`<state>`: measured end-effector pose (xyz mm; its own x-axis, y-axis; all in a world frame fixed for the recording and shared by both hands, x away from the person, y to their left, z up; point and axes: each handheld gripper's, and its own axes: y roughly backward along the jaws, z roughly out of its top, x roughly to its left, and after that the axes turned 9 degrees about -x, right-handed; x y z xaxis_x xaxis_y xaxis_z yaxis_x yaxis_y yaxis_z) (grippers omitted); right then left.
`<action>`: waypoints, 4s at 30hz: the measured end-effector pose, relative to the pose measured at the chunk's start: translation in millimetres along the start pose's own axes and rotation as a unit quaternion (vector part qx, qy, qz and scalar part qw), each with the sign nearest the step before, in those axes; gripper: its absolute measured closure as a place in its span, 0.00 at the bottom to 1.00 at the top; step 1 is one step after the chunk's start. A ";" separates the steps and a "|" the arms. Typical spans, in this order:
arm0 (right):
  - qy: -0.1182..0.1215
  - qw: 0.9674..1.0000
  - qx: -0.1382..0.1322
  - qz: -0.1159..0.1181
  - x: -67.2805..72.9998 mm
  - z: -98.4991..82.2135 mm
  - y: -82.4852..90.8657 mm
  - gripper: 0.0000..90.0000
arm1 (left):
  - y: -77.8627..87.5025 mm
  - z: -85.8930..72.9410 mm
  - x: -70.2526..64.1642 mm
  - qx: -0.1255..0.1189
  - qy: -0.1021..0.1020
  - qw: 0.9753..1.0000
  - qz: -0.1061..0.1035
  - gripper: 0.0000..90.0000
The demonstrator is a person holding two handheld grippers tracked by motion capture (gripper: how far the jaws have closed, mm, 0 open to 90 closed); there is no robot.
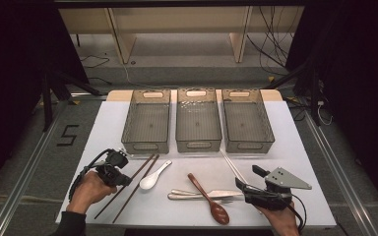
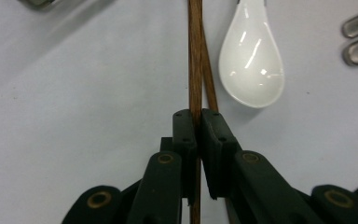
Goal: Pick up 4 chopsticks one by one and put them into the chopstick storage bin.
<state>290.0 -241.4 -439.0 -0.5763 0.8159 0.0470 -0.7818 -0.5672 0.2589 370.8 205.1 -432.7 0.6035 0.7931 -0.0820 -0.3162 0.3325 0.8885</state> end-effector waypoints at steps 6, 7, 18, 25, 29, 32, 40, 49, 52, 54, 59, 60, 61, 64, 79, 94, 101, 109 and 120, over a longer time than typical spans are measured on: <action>0.000 1.000 -0.001 0.000 -0.7 0.1 0.4 0.30 | 10.4 3.0 -7.8 -0.013 -0.019 1.000 -0.013 0.93; 0.000 1.000 -0.001 0.000 -0.7 0.1 0.4 0.30 | 12.3 4.3 -9.9 -0.018 -0.023 0.999 -0.017 0.93; 0.002 1.000 -0.002 -0.002 -0.7 -0.3 0.2 0.30 | 33.9 29.0 -2.4 -0.107 -0.020 0.993 -0.038 0.93; 0.001 1.000 -0.004 -0.002 -0.5 0.1 0.7 0.30 | 42.7 56.7 8.8 -0.150 -0.021 0.988 -0.033 0.93; 0.002 1.000 -0.006 0.000 -0.2 0.4 1.6 0.30 | 44.2 71.2 17.0 -0.170 -0.019 0.985 -0.024 0.93; 0.001 1.000 -0.009 -0.001 -0.8 0.5 1.6 0.30 | 46.4 82.5 23.8 -0.191 -0.017 0.981 -0.025 0.93; 0.000 1.000 -0.008 0.002 0.1 0.5 1.5 0.30 | 48.1 105.6 38.5 -0.225 -0.015 0.974 -0.012 0.93; -0.001 1.000 -0.009 0.002 -0.1 0.6 1.6 0.30 | 51.3 133.7 44.7 -0.246 -0.023 0.969 0.009 0.93; -0.001 1.000 -0.009 0.002 -0.3 0.6 1.7 0.30 | 50.4 140.6 46.4 -0.250 -0.026 0.968 0.012 0.93; -0.001 1.000 -0.009 0.002 -0.3 0.7 1.7 0.30 | 49.3 143.9 47.5 -0.256 -0.025 0.966 0.016 0.93; -0.001 1.000 -0.009 0.003 -0.3 0.7 1.8 0.30 | 45.5 151.9 52.1 -0.267 -0.025 0.963 0.019 0.93; -0.001 1.000 -0.009 0.002 -0.3 0.7 1.7 0.30 | 44.4 153.1 53.1 -0.268 -0.026 0.963 0.019 0.93; -0.001 1.000 -0.009 0.002 -0.2 0.7 1.6 0.30 | 42.4 154.4 54.0 -0.270 -0.024 0.962 0.020 0.93; 0.000 1.000 -0.008 0.003 -0.1 0.7 1.5 0.30 | 36.7 156.9 60.5 -0.272 -0.029 0.961 0.032 0.93; -0.003 1.000 -0.007 0.005 -0.2 0.4 0.6 0.30 | 16.9 151.5 80.0 -0.295 0.002 0.954 0.054 0.93; -0.003 1.000 -0.006 0.006 0.2 0.3 0.7 0.30 | -5.3 143.2 87.4 -0.281 0.014 0.958 0.059 0.93; -0.003 1.000 -0.006 0.005 0.3 0.3 0.4 0.30 | -10.0 138.2 90.7 -0.274 0.022 0.960 0.060 0.93; -0.002 1.000 -0.006 0.007 0.6 0.1 0.2 0.30 | -20.8 132.0 94.1 -0.261 0.035 0.963 0.058 0.93; -0.002 1.000 -0.005 0.007 0.8 -0.1 -0.1 0.30 | -22.0 130.0 94.9 -0.245 0.051 0.966 0.060 0.77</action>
<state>289.6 -240.7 -439.1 -0.5855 0.8088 0.0550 -0.7764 -0.5789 0.2492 530.2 206.7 -401.3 0.4736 0.8788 -0.0582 -0.7031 0.4170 0.5760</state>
